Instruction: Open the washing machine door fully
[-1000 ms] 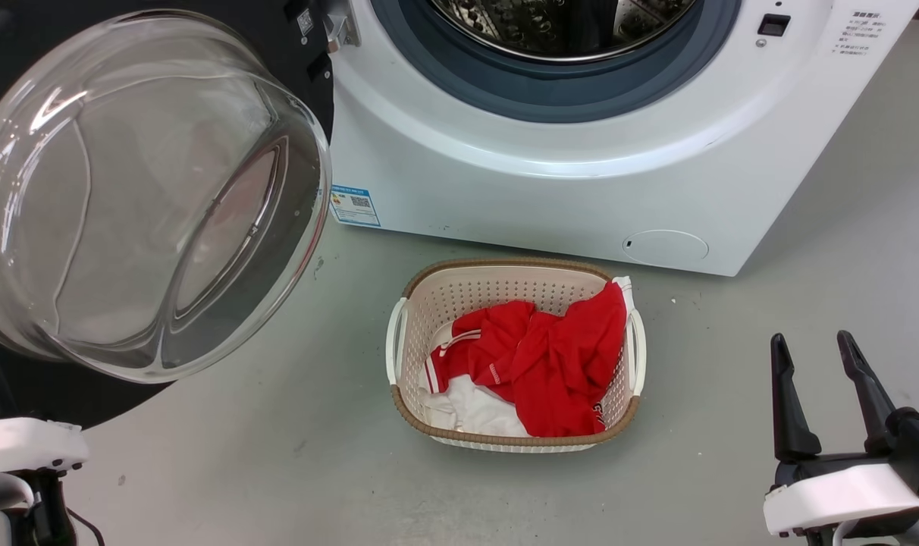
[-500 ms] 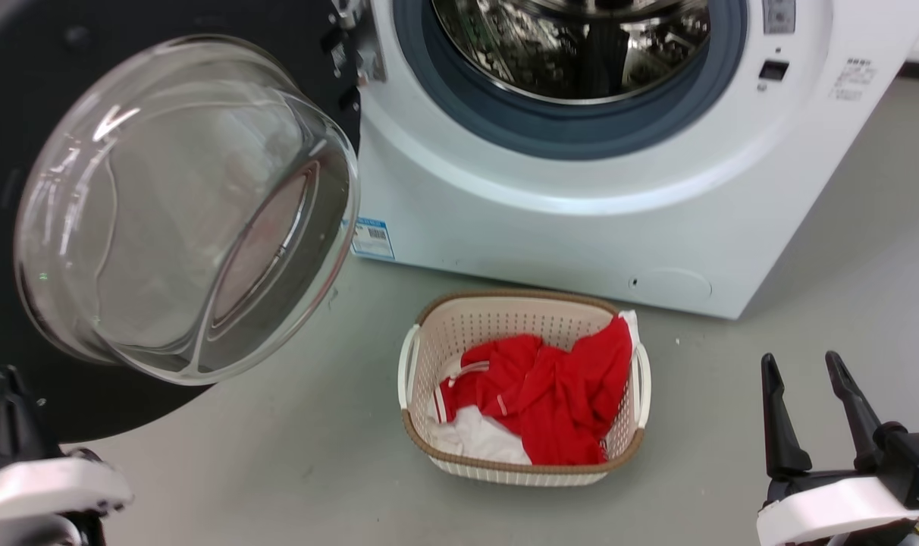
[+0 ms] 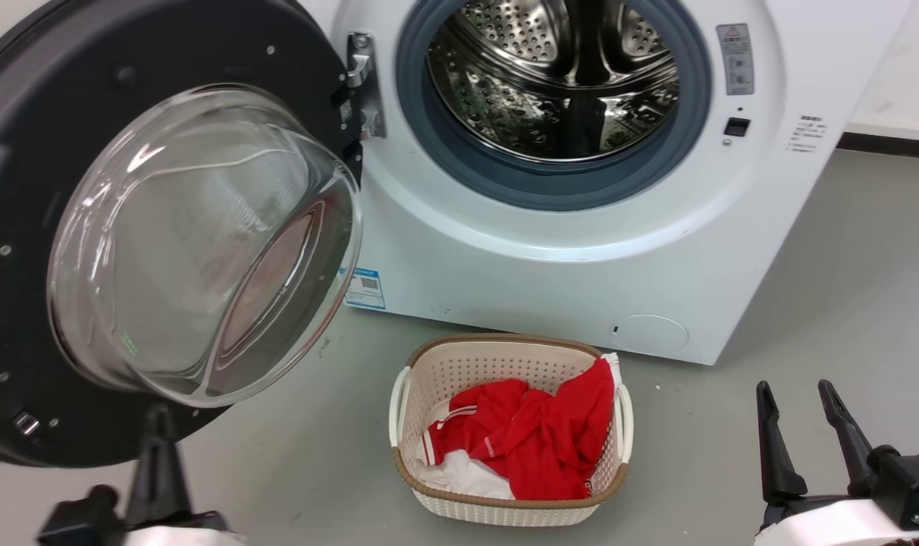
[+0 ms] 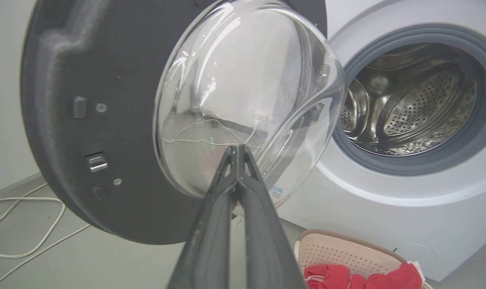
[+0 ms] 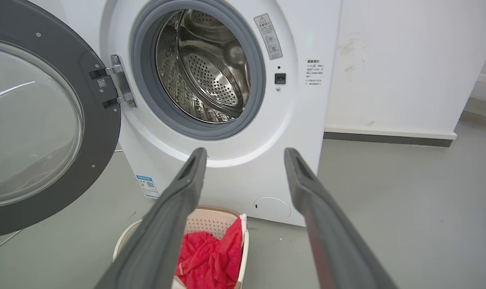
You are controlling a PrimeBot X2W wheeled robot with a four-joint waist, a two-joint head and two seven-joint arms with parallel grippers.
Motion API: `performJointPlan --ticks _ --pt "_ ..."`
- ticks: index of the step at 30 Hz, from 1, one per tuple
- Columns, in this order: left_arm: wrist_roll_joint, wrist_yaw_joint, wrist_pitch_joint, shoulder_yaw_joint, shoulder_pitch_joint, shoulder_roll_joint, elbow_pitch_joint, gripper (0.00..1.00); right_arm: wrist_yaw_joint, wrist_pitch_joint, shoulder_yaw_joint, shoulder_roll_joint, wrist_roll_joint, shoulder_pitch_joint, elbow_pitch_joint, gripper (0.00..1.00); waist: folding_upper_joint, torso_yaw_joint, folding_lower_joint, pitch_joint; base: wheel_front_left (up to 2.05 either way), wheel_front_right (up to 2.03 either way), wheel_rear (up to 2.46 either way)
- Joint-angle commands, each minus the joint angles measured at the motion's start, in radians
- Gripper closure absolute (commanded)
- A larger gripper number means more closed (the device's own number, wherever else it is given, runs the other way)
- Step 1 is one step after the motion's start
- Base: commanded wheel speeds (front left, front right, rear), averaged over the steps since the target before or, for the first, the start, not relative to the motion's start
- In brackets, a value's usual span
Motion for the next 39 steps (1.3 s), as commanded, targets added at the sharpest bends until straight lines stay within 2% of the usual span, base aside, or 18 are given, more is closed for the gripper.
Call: performJointPlan --ticks 1,5,6,7,8,9,14,23,39 --pt "0.010 -0.002 0.000 -0.024 0.005 -0.003 -0.003 1.00 -0.001 -0.004 0.000 0.002 0.002 0.009 0.003 0.00 0.0000 -0.013 0.0002 -0.002 0.00 0.00 0.00" --pt "0.043 -0.010 0.001 -0.083 -0.025 -0.004 0.006 1.00 -0.001 -0.003 0.000 0.001 -0.003 0.002 0.010 0.00 0.0000 -0.048 0.0002 -0.003 0.00 0.00 0.00" --pt "0.046 -0.012 0.001 -0.092 -0.036 -0.003 0.014 0.93 -0.001 -0.003 -0.003 0.002 -0.005 0.001 0.012 0.00 0.0000 -0.057 0.0002 -0.003 0.00 0.00 0.00" --pt "0.050 -0.016 0.001 -0.100 -0.046 -0.002 0.019 0.56 -0.001 -0.003 -0.003 0.002 -0.006 -0.001 0.014 0.00 0.0000 -0.066 0.0002 -0.003 0.00 0.00 0.00" --pt "0.055 -0.017 0.001 -0.109 -0.055 -0.001 0.026 0.07 -0.001 -0.002 -0.003 0.002 -0.009 -0.003 0.015 0.00 0.0000 -0.076 0.0002 -0.003 0.00 0.00 0.00" --pt "0.059 -0.016 0.001 -0.116 -0.065 -0.001 0.032 0.00 -0.001 -0.003 -0.005 0.001 -0.011 -0.004 0.016 0.00 0.0000 -0.084 0.0002 -0.002 0.00 0.00 0.00" --pt "0.075 -0.020 0.001 -0.140 -0.106 0.009 0.076 0.00 -0.001 -0.004 -0.004 0.002 -0.017 -0.011 0.021 0.00 0.0000 -0.132 0.0002 -0.006 0.00 0.00 0.00" --pt "0.098 -0.001 0.000 -0.145 -0.137 0.033 0.129 0.00 -0.001 -0.004 0.017 0.002 -0.021 -0.020 0.013 0.00 0.0000 -0.199 0.0002 -0.010 0.00 0.00 0.00" --pt "0.099 0.017 0.004 -0.149 -0.146 0.056 0.164 0.00 -0.001 -0.003 0.015 0.001 -0.020 -0.003 -0.006 0.00 0.0000 -0.215 0.0002 -0.021 0.00 0.00 0.00"
